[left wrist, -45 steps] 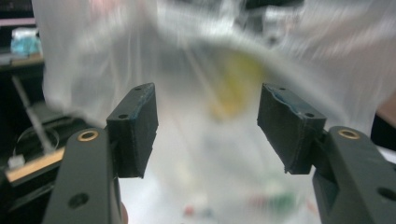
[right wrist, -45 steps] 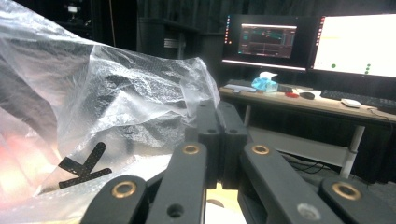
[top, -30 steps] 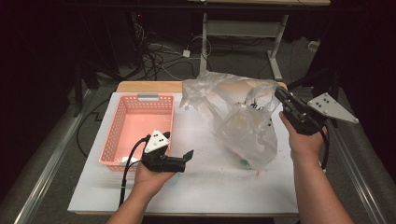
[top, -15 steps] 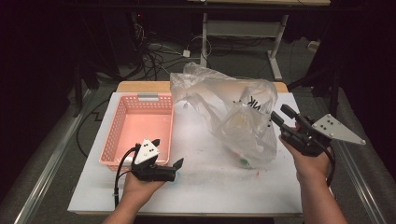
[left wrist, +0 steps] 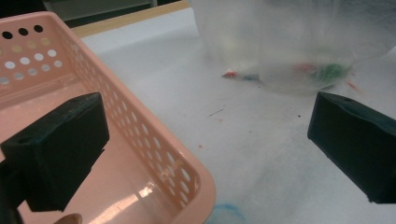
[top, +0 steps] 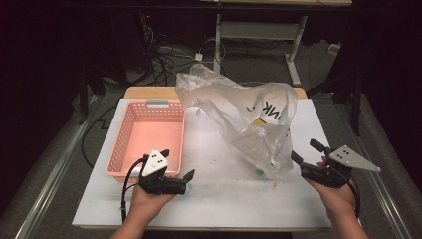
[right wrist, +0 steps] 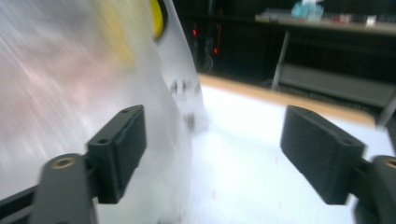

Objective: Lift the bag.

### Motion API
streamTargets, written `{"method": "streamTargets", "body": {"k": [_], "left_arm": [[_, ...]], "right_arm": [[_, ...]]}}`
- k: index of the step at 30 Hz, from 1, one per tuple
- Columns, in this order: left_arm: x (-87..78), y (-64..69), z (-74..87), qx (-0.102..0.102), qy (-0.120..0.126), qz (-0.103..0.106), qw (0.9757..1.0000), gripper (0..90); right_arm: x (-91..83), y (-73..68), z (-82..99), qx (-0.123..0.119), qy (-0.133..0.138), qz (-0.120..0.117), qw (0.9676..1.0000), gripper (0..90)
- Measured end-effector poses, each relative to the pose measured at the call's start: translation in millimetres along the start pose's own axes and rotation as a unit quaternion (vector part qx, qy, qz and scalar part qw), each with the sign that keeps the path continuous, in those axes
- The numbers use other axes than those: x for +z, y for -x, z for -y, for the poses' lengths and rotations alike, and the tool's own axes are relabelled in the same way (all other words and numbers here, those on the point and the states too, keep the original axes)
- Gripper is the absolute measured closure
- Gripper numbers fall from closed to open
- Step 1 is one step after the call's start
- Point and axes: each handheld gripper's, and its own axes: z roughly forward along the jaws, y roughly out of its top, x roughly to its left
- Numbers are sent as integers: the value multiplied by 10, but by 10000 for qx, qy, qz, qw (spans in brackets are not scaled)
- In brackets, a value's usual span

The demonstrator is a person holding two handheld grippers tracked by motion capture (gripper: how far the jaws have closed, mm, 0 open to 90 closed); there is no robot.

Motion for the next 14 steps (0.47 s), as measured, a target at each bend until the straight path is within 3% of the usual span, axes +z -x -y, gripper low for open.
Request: {"method": "streamTargets", "body": {"k": [6,9,14], "left_arm": [[-41,-36,33,-1,-16,-64,10000,0],[-49,-51,58,-17,-33,-78,10000,0],[-70,-67,82,-66,-15,-95,9999,0]], "right_arm": [[95,64,329,147,-509,-33,9986,0],[112,60,420,148,-620,45,9980,0],[102,48,447,188,-576,17,9982,0]]}}
